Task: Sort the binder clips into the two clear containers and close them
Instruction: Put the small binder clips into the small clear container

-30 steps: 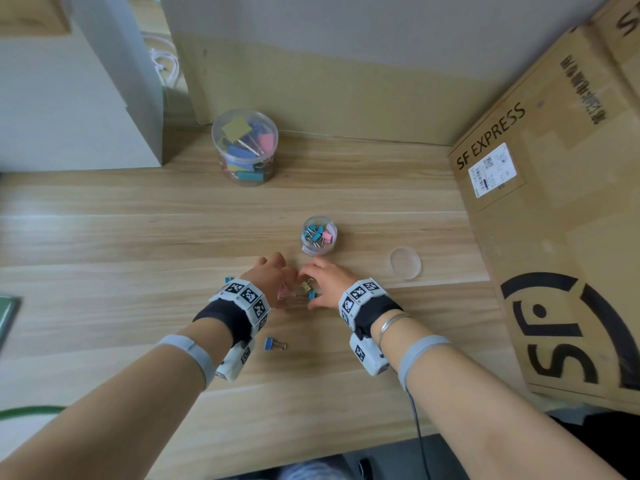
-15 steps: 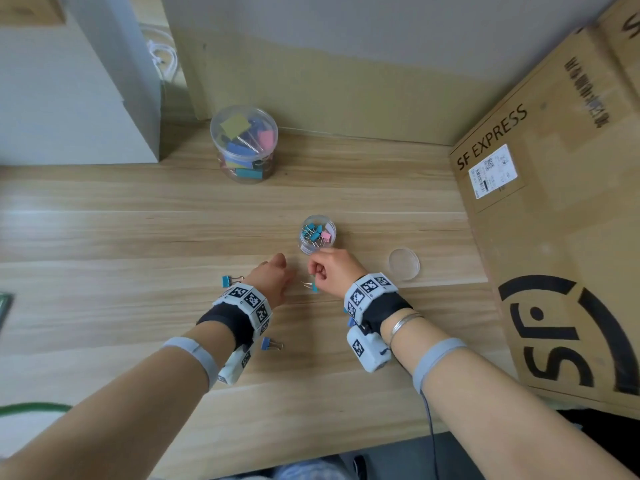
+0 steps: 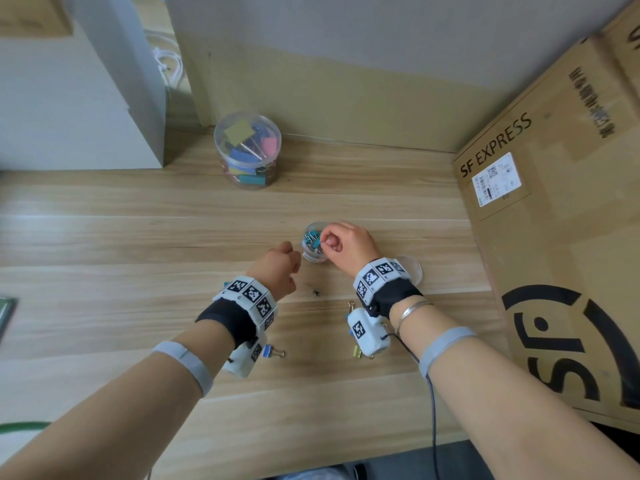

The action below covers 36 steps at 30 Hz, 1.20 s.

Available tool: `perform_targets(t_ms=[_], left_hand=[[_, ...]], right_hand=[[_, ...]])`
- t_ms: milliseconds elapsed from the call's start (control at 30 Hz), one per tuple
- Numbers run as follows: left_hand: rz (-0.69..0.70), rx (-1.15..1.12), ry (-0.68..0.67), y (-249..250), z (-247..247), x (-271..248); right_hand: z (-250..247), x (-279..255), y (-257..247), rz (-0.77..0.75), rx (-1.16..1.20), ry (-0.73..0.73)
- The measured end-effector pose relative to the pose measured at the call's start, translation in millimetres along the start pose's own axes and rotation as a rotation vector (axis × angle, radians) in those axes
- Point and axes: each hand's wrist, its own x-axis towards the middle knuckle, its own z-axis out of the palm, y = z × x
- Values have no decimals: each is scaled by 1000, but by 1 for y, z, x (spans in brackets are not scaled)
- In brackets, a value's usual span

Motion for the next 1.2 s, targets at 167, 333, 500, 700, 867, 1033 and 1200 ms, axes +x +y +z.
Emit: perform_targets(t_ms=[167,333,500,700,867,1033,1200], left_hand=[[114,90,146,35,-34,24],[134,190,60,53,-34,47],[168,177,19,46,-31,45],[5,192,147,12,-37,19],[-166,331,-19,-9,-34,-1],[-286,308,-175,-12,-18,-19],[-363,418,-289,-21,15,-32]], right_hand=[[15,-21,5,32,-202,-411],[41,-24,11,58,-223,-567],[46,-28,13,12,-225,-546],[15,-33,10,-19,-41,-247],[-3,-6,2,-15,5,-18],[-4,-5,-3,80,-87,-48],[-6,-48,24,386,-204,-380]])
